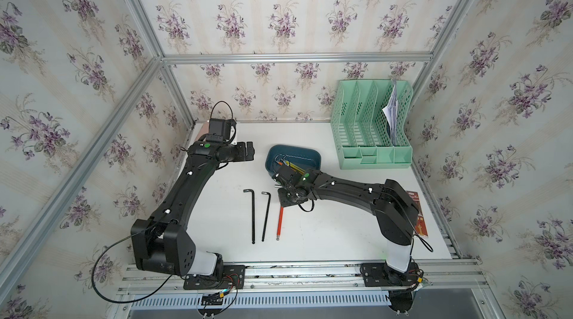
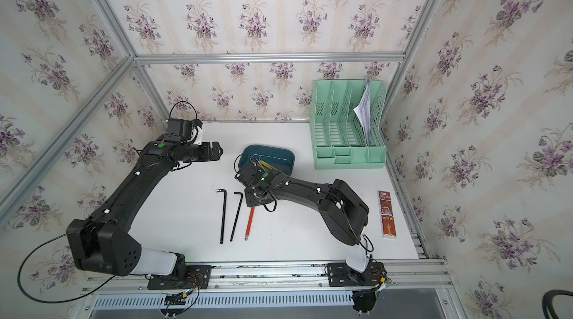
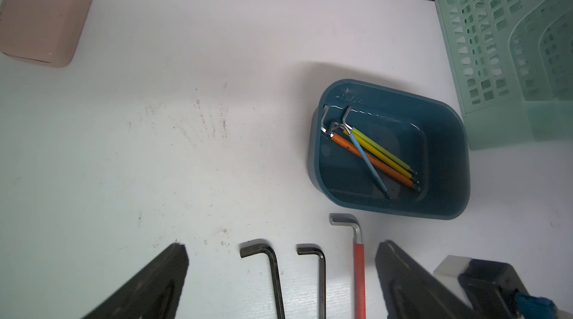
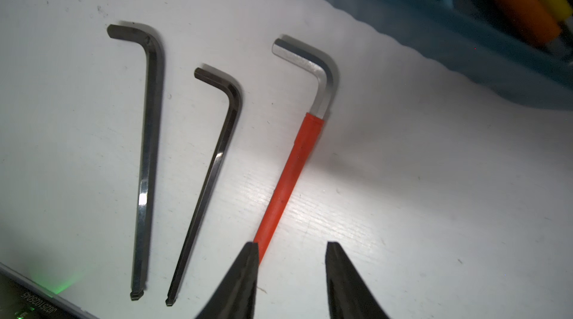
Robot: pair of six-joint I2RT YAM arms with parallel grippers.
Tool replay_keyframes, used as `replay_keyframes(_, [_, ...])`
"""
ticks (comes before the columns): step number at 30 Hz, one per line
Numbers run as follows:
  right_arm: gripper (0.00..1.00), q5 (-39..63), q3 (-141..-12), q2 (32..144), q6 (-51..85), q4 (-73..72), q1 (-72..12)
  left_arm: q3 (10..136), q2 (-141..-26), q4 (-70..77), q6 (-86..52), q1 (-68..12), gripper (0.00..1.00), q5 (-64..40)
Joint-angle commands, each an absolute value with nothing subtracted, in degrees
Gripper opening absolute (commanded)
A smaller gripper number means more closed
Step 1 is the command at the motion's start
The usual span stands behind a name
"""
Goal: Put the hex key on the desktop into the storage box
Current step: Adjust the Allen key at the center of the board.
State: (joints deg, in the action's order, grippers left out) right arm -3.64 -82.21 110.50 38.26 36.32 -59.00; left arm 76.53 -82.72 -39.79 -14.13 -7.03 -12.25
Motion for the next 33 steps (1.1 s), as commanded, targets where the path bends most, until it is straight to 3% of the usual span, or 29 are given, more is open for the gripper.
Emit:
replay_keyframes(1, [0.4, -5.3, -82.5, 112.5, 41.0, 36.6, -60.0, 77.1, -83.2, -40.3, -14.9, -6.9, 0.99, -16.1])
replay_keyframes(15, [0.4, -10.3, -83.2, 119.2, 46.6, 38.6, -63.0, 75.8, -79.6, -39.4, -15.6, -6.5, 0.99, -16.2])
replay_keyframes(26, [0.43, -13.3, -72.0, 109.0, 47.3, 37.6, -62.6, 76.6, -78.4, -42.7, -13.2, -6.5, 0.99, -14.3])
replay_keyframes(33, [0.43, -10.0, -74.5, 110.4, 44.6, 37.6, -62.5, 74.3, -75.8, -41.6, -12.5, -6.5, 0.99, -11.8])
